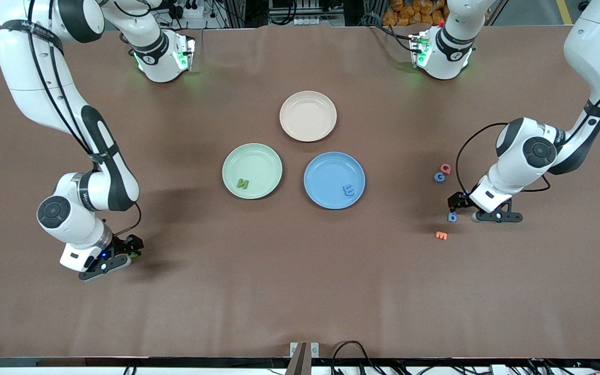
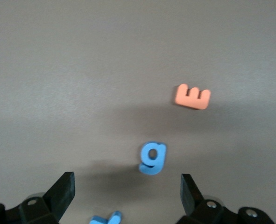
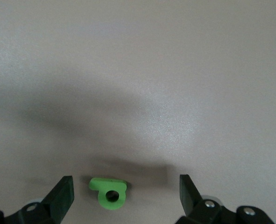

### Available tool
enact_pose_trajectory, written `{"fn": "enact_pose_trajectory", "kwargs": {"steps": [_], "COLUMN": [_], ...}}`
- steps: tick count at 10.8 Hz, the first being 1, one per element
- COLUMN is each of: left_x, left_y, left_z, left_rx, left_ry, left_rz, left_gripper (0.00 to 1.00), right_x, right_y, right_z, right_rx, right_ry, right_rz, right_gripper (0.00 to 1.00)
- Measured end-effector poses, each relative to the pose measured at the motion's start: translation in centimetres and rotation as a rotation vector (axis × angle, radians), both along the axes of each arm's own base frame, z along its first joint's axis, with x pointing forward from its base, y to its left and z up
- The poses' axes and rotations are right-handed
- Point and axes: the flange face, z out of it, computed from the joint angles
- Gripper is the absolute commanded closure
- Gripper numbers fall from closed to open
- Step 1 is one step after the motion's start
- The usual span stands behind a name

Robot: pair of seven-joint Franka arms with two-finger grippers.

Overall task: Sort letters by color into matching plates
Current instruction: 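Grasp the green P with the right gripper while the left gripper grasps blue g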

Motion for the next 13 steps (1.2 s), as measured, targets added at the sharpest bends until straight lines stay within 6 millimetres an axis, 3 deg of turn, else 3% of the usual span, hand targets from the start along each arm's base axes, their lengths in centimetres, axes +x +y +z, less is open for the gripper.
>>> {"fn": "enact_pose_trajectory", "kwargs": {"steps": [2,5,9,11,13], "left_x": [0.3,0.7,1.5,1.2,0.9], "left_y": [-1.8,-3.6,-2.7,-3.5,-5.1], "left_z": [0.3,0.2,-1.5,-2.4,-2.9], "left_rx": [-0.002,0.006,0.028,0.033,0.03], "left_ry": [-0.003,0.02,0.024,0.034,0.042], "left_rz": [0.018,0.05,0.034,0.007,-0.022], "left_gripper": [0.28,0.29,0.26,0.26,0.27], "right_x": [0.0,-0.3,-0.8,-0.8,-0.9], "right_y": [0.1,0.1,0.2,0.2,0.3], "right_z": [-0.2,-0.7,-1.5,-1.6,-1.6], "right_rx": [0.001,0.001,0.003,0.003,0.004], "right_ry": [0.001,0.006,-0.007,-0.008,-0.007], "right_rz": [0.002,0.003,0.005,0.006,0.007], "right_gripper": [0.0,0.0,0.0,0.03,0.12]}}
